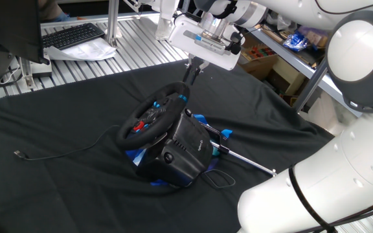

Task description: Rotate the steering wheel 90 degrees clockwise

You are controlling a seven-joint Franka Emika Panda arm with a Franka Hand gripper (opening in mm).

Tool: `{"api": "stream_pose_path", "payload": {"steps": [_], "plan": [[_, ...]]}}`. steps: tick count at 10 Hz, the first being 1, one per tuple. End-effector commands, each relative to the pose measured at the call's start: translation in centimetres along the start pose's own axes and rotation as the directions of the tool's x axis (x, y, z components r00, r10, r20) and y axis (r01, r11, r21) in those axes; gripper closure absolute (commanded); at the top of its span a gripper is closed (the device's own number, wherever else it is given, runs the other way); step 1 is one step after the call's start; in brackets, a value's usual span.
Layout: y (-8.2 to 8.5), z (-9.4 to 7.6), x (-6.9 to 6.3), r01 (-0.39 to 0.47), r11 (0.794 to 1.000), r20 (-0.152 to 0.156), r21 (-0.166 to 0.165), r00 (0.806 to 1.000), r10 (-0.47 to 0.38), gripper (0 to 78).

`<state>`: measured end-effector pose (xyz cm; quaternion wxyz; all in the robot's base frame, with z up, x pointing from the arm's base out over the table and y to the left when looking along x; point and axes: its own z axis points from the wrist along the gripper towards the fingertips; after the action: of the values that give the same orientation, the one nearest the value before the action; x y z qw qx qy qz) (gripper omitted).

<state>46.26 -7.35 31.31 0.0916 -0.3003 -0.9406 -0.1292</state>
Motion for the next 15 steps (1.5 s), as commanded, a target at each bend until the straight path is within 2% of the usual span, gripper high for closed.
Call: {"api": "stream_pose_path", "payload": {"steps": [1,10,15], "plan": [[0.0,-0.1,0.0,0.005,1.000,0.003,0.000,1.000,-0.005,0.1],[0.0,-0.1,0.0,0.015,1.000,-0.004,-0.007,1.000,-0.015,0.1],[0.0,1.1,-0.4,0.029,0.999,-0.011,-0.021,1.000,-0.029,0.1]]}}
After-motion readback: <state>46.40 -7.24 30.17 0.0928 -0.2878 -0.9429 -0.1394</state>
